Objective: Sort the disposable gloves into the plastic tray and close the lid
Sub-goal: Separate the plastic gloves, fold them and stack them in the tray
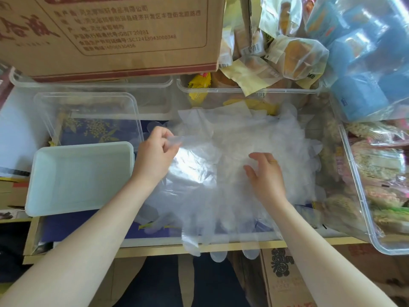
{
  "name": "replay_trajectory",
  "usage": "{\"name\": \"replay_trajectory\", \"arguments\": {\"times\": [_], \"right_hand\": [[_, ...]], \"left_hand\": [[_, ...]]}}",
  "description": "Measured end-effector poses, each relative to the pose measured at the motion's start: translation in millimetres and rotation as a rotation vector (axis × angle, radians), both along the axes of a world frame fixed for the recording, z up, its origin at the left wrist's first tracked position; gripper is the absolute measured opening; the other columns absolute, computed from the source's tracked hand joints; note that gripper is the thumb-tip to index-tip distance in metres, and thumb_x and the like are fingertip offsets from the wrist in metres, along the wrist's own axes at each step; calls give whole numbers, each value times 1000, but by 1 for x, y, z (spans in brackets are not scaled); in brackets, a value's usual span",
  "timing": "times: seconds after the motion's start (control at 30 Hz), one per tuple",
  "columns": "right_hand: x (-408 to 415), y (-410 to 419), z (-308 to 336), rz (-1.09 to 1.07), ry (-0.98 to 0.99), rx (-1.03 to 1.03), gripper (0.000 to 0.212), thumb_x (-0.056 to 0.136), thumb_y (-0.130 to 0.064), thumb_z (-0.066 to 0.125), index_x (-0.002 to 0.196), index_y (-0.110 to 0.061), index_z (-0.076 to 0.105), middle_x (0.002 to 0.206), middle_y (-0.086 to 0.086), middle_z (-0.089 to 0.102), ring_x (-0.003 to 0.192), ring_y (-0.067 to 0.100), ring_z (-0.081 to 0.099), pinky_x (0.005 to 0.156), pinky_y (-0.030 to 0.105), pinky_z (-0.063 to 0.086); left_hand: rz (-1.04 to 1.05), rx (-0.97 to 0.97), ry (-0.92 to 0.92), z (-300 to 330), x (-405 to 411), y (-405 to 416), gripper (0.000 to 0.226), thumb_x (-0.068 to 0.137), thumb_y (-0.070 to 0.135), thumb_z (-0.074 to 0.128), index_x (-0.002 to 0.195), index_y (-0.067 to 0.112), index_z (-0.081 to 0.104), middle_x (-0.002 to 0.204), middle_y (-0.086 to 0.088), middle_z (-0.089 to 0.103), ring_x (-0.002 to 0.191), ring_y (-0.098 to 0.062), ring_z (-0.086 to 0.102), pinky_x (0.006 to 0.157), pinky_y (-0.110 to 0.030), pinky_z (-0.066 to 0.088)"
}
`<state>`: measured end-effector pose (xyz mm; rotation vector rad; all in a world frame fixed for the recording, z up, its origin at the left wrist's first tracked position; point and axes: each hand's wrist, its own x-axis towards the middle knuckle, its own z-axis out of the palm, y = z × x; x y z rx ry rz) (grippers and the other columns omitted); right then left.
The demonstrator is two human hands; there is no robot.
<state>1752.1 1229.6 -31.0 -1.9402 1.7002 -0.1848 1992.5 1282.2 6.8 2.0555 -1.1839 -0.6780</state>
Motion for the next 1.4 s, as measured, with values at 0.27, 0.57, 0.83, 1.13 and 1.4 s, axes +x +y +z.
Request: {"name": "replay_trajectory", "arguments": {"times": [0.27, 0.57, 0.83, 1.13, 1.4], "right_hand": [[-9, -30, -17, 85, 293, -9, 55, 90, -40, 54, 135, -13, 39, 137, 13, 42, 123, 34, 38, 97, 39, 31], [-15, -32, -14, 141, 85, -228, 27, 96, -23, 48, 73, -10, 48, 71, 5, 44, 67, 31, 47, 54, 32, 24], [-14, -9, 12, 336, -4, -368, 18, 87, -23, 54, 91, -10, 66, 110, 14, 59, 94, 36, 57, 72, 39, 48], [5, -9, 6, -53, -330, -170, 60, 69, -34, 80, 112, -11, 45, 119, -1, 38, 107, 21, 45, 88, 34, 44], [33, 26, -10, 606, -112, -424, 23, 80, -34, 65, 98, -21, 59, 131, 9, 50, 119, 32, 45, 92, 44, 41]], "left_hand": [[121, 352, 147, -11, 1, -11, 45, 82, 42, 67, 117, 15, 57, 102, 4, 59, 97, -20, 59, 91, -40, 48], [138, 263, 382, -5, 10, -5, 15, 89, 22, 61, 80, 12, 66, 83, -8, 63, 75, -21, 55, 71, -31, 43], [133, 36, 198, 7, 37, 1, 23, 91, 21, 57, 68, 24, 60, 66, 8, 58, 60, -9, 49, 60, -27, 37], [115, 70, 46, 4, 45, 5, 20, 91, 23, 55, 88, 5, 64, 93, -9, 66, 92, -26, 59, 75, -32, 40], [117, 29, 66, 7, 49, 4, 32, 97, 29, 45, 106, 4, 63, 104, -17, 65, 102, -30, 57, 71, -25, 31]]}}
